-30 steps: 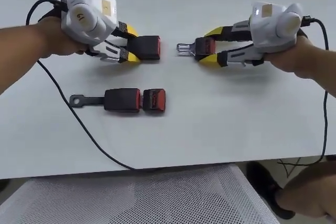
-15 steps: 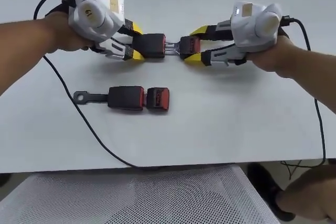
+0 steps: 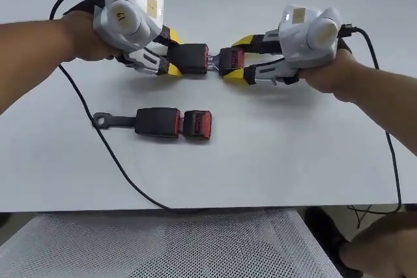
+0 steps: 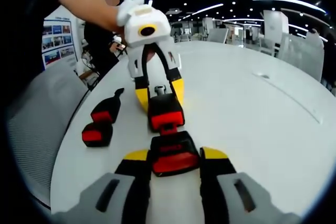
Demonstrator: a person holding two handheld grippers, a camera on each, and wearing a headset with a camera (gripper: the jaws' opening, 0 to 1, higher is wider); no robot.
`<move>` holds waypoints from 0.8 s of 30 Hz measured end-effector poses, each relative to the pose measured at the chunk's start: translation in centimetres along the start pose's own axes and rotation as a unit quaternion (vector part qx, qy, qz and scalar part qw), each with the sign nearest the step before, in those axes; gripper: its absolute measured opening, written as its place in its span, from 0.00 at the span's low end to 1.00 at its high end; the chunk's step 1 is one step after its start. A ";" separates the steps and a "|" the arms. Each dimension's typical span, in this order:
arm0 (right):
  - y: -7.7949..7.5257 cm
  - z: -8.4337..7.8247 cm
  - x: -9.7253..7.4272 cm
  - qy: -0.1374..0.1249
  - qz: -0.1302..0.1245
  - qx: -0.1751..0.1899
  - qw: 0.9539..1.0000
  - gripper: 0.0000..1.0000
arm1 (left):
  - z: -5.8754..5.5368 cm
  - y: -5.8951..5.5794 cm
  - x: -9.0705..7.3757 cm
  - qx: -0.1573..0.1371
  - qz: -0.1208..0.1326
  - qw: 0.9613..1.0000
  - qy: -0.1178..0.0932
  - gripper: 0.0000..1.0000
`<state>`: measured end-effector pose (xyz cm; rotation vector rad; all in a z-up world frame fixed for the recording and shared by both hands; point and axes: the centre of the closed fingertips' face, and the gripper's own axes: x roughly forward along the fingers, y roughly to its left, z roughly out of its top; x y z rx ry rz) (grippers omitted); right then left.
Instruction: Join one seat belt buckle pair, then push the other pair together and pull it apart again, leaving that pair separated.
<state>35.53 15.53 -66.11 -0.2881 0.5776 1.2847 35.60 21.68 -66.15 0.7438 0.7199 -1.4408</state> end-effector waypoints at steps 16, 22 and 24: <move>-0.2 0.3 1.1 0.022 -0.008 0.010 1.000 0.35 | 0.0 -0.1 0.0 0.006 -0.002 1.000 0.006 0.32; -0.2 0.3 0.9 0.032 -0.014 0.007 0.999 0.35 | 0.0 0.1 0.0 0.004 -0.002 1.000 0.006 0.32; -0.2 0.3 0.8 0.034 -0.014 0.008 0.999 0.35 | 0.0 0.1 0.0 0.004 -0.002 1.000 0.008 0.32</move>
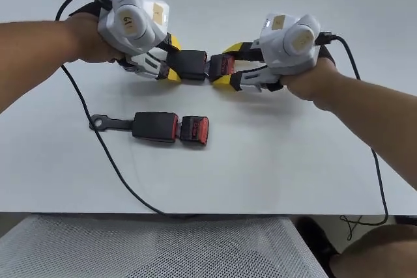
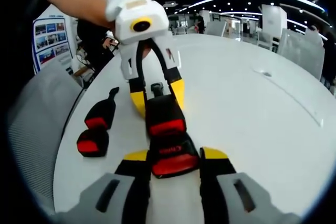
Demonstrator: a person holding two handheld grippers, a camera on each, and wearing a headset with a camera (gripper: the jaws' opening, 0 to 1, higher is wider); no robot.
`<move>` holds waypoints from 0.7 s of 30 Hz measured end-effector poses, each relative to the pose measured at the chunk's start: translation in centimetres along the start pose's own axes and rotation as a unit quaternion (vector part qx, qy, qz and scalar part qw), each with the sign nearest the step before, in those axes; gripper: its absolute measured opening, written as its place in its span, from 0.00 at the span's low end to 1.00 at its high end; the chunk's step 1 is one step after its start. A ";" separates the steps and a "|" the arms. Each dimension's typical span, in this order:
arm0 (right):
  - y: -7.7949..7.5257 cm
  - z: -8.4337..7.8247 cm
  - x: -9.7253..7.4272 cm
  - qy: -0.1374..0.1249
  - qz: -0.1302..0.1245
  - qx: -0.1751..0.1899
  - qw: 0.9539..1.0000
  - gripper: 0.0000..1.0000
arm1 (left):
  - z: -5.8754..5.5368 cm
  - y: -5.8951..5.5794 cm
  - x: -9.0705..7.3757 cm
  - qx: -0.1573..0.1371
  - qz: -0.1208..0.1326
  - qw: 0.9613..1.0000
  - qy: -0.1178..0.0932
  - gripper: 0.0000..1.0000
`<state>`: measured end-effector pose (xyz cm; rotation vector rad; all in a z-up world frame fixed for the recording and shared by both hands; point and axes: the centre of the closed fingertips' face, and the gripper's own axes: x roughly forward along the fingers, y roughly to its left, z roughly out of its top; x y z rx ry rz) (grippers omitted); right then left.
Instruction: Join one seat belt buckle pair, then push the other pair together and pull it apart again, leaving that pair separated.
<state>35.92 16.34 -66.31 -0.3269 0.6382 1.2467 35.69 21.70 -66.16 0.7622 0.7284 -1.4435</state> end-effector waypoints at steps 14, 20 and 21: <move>0.5 0.3 -0.2 0.022 -0.002 -0.009 1.000 0.35 | 0.0 -0.1 -0.1 0.000 0.000 1.000 0.004 0.32; 0.7 0.4 -0.3 0.023 -0.004 -0.010 1.000 0.35 | -0.1 -0.2 -0.1 -0.002 0.000 1.000 0.001 0.32; 0.8 0.4 -0.3 0.023 -0.004 -0.011 1.000 0.35 | -0.1 -0.2 -0.1 -0.002 0.000 1.000 0.001 0.32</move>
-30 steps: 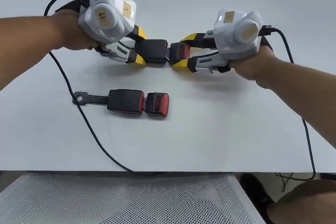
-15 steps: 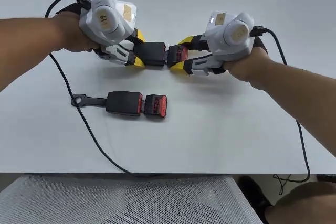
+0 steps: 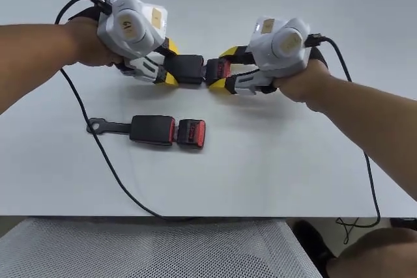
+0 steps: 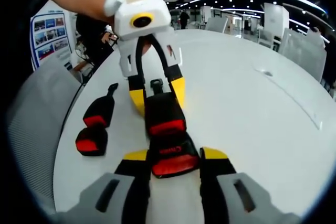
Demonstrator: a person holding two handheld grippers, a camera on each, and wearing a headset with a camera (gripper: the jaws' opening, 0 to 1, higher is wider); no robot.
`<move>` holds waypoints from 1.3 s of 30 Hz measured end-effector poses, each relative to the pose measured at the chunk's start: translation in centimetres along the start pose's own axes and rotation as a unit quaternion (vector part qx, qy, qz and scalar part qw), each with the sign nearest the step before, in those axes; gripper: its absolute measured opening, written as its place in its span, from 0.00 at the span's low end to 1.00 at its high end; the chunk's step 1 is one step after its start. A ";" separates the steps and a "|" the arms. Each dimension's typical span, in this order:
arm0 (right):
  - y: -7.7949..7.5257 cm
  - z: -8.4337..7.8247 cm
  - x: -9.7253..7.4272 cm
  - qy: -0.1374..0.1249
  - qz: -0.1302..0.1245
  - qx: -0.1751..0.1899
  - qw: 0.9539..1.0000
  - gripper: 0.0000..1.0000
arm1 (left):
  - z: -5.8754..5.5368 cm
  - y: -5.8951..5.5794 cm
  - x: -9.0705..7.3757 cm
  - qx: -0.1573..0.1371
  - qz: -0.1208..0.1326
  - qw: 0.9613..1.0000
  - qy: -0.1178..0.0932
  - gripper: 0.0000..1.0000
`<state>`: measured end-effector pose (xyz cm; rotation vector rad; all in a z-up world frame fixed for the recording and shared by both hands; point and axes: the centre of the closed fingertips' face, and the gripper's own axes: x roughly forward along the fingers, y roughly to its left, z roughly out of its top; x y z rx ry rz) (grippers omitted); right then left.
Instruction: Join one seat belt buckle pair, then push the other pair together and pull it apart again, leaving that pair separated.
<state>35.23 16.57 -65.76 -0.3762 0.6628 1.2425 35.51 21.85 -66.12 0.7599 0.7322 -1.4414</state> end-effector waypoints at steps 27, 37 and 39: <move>-0.1 -1.0 -1.7 0.000 -0.008 -0.007 1.000 0.36 | 0.0 0.1 -0.2 -0.009 0.000 1.000 -0.009 0.33; -0.5 -2.5 -3.7 0.002 -0.010 -0.005 1.000 0.36 | 0.1 0.1 -0.2 -0.009 -0.004 1.000 -0.006 0.33; -0.9 -3.2 -4.1 0.000 -0.010 -0.005 1.000 0.36 | 0.1 0.1 -0.2 -0.009 -0.004 1.000 -0.005 0.33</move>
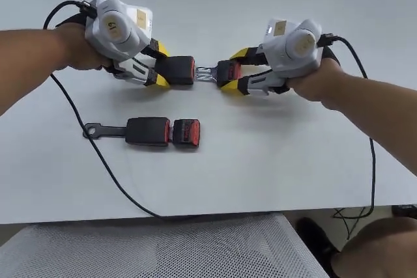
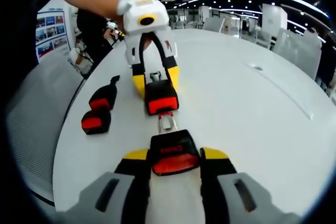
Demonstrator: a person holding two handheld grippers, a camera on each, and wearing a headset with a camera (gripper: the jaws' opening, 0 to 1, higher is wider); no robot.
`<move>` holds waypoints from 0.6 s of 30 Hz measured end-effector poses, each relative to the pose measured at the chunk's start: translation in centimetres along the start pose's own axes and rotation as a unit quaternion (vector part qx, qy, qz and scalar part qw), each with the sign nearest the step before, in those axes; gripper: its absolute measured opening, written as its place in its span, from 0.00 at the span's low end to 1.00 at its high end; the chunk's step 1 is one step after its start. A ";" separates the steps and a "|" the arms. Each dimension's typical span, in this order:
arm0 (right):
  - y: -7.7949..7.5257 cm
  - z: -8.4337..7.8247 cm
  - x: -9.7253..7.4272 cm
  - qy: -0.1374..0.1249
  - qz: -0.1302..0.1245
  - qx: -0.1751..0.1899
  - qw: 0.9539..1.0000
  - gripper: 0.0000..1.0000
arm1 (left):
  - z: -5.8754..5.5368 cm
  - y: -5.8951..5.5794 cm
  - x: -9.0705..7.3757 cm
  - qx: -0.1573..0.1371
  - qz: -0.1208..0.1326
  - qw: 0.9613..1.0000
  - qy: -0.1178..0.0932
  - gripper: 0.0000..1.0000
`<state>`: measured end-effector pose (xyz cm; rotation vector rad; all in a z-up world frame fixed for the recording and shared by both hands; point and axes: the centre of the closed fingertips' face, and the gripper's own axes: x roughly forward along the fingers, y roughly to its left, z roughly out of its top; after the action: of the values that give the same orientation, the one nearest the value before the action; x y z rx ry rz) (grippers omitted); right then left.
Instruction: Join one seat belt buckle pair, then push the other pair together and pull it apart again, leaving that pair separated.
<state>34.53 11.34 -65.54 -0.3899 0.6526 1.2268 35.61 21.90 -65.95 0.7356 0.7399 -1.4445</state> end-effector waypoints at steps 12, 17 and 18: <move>-0.6 -2.6 -2.9 0.006 -0.013 0.008 1.000 0.36 | -0.1 0.1 0.1 -0.004 0.000 1.000 0.005 0.34; -0.8 -3.8 -4.1 0.011 -0.016 0.016 1.000 0.36 | -0.2 0.0 0.1 -0.005 0.000 1.000 0.007 0.34; -0.9 -4.0 -4.3 0.011 -0.017 0.017 1.000 0.36 | -0.2 0.0 0.1 -0.005 0.000 1.000 0.007 0.34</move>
<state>33.62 5.48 -65.79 -0.3851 0.6825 1.1789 35.58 21.99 -66.16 0.7387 0.7587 -1.4364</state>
